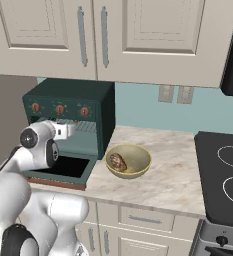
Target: Pick up the heated bread from the toaster oven and place it in the bowl. Then move the bread bowl to the dining counter.
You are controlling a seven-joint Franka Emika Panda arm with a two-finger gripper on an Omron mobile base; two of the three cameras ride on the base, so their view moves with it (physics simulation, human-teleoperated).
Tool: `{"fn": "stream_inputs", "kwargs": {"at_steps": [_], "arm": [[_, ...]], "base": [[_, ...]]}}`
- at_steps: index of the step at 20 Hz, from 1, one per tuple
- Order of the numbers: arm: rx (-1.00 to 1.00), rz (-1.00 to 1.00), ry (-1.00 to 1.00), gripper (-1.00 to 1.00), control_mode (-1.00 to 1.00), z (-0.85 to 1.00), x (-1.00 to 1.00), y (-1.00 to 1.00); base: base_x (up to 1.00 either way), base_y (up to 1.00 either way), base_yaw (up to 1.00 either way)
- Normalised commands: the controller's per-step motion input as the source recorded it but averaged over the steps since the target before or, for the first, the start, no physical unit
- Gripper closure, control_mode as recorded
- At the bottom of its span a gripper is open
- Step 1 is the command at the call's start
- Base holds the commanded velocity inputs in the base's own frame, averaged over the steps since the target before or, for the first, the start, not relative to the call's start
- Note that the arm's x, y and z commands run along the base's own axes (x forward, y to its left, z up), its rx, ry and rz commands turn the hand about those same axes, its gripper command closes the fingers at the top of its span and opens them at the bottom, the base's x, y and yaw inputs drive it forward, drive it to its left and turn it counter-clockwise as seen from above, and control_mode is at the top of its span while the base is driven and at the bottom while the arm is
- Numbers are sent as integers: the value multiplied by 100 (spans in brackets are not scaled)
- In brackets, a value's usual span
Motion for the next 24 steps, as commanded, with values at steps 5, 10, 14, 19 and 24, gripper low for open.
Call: {"fn": "stream_inputs", "kwargs": {"at_steps": [5,10,14,19,24], "arm": [[1,0,1,-100,-100,-35,17,-8],[0,0,0,-100,-100,-13,35,-3],[0,0,0,-100,-100,-22,36,-2],[1,0,5,-100,-100,-38,29,-3],[0,0,6,-100,-100,-34,39,-4]], "base": [[0,0,0],[0,0,0],[0,0,0],[0,0,0],[0,0,0]]}}
